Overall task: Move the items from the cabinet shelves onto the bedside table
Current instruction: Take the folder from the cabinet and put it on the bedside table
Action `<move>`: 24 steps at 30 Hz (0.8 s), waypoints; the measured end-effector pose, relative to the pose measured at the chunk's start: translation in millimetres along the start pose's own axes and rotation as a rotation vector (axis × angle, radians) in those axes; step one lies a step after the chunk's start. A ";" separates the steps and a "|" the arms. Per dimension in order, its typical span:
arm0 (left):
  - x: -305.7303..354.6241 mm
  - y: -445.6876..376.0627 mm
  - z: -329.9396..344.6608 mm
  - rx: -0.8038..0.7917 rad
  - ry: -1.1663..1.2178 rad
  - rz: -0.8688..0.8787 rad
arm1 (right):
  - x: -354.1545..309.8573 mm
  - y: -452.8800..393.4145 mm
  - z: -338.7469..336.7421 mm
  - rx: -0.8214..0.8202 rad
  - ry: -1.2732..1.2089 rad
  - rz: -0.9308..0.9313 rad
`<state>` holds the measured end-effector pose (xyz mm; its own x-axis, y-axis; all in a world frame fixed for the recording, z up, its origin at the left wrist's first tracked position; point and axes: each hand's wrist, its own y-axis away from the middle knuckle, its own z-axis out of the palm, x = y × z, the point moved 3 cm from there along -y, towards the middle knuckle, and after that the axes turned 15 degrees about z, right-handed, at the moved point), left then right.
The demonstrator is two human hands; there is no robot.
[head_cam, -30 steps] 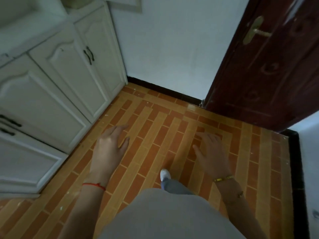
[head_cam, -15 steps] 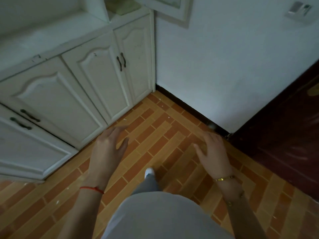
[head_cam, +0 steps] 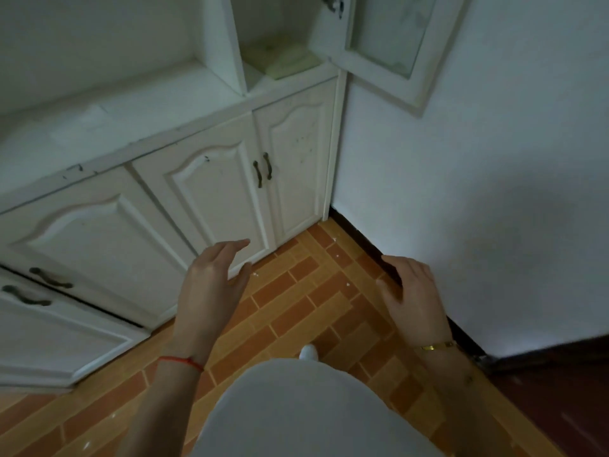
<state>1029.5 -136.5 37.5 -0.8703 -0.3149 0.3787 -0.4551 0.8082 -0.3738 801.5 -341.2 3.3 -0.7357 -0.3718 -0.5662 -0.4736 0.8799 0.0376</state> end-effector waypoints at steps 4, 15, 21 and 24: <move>-17.0 -74.1 9.2 -0.004 -0.036 0.022 | -22.6 -79.6 -2.5 0.035 -0.022 -0.044; -62.3 -230.4 60.3 0.044 -0.035 -0.058 | -47.0 -267.9 18.6 0.000 -0.024 -0.073; -75.2 -327.1 98.2 0.121 -0.044 -0.124 | -65.8 -390.3 19.8 -0.053 -0.067 -0.189; -79.7 -377.6 110.2 0.177 -0.035 -0.177 | -85.4 -452.4 14.3 -0.086 -0.058 -0.235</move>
<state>1249.9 -471.4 55.1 -0.7787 -0.4630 0.4234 -0.6242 0.6401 -0.4480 1085.6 -703.3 22.9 -0.5723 -0.5435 -0.6140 -0.6699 0.7418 -0.0322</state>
